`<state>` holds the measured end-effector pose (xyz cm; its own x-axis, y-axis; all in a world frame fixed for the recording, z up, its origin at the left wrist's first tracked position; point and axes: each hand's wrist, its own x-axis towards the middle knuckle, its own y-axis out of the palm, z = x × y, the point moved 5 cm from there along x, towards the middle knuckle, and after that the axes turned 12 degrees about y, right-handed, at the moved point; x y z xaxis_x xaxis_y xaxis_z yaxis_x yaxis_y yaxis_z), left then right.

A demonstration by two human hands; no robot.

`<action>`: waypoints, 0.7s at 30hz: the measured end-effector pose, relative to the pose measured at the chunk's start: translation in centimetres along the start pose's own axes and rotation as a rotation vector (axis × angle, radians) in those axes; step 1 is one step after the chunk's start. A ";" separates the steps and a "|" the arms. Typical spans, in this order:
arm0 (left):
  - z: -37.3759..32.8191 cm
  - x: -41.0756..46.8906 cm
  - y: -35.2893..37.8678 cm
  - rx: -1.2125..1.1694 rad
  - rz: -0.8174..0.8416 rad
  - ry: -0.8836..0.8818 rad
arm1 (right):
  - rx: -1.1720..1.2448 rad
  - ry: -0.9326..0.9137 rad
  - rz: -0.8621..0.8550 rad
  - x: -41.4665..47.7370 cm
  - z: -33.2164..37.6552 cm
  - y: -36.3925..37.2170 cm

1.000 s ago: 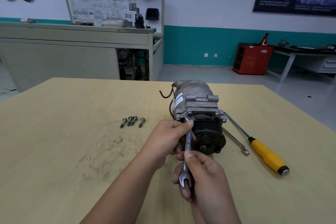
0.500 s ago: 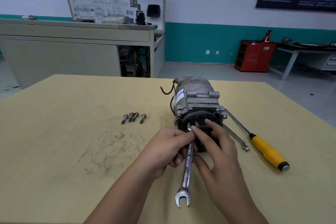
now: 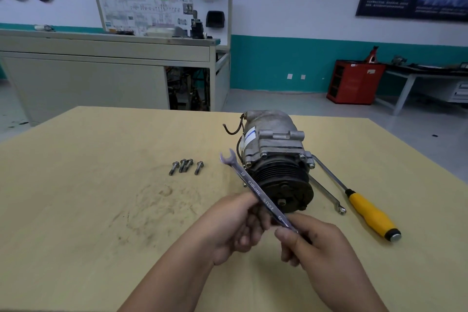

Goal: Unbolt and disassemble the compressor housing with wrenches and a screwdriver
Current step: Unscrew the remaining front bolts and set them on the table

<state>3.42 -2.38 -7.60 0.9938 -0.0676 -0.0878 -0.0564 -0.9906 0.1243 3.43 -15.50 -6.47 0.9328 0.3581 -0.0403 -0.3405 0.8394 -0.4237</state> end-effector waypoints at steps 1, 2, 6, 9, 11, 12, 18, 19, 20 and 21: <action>-0.1 0.1 -0.3 0.005 -0.075 0.061 | 0.064 0.083 -0.027 -0.1 -0.5 -0.3; -0.2 0.2 -0.5 -0.009 -0.134 0.125 | 0.103 0.138 -0.061 -0.4 -0.8 -0.5; -0.4 0.6 -0.2 -0.025 -0.185 0.261 | 0.170 0.201 -0.128 -1.4 -0.9 -0.6; -0.8 1.0 0.8 0.020 -0.152 0.302 | 0.169 0.190 -0.158 -1.9 -0.4 -0.7; -1.2 1.4 1.2 0.006 -0.149 0.301 | 0.171 0.183 -0.186 -1.9 -0.3 -0.8; -1.3 1.6 1.3 0.000 -0.154 0.300 | 0.176 0.174 -0.197 -1.8 -0.2 -0.9; -2.0 2.2 1.3 0.004 -0.195 0.303 | 0.316 0.191 -0.177 -1.3 0.0 -0.9; -1.9 2.3 1.3 0.011 -0.201 0.301 | 0.344 0.199 -0.171 -1.3 -0.1 -0.9; -1.8 2.3 1.2 0.017 -0.207 0.299 | 0.368 0.204 -0.166 -1.2 -0.2 -0.9; -1.8 2.3 1.2 0.019 -0.213 0.297 | 0.383 0.206 -0.160 -1.2 -0.2 -0.9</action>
<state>5.81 -3.52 -5.86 0.9677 0.1750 0.1816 0.1558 -0.9810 0.1152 2.64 -16.79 -6.25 0.9681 0.1553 -0.1964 -0.1730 0.9820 -0.0761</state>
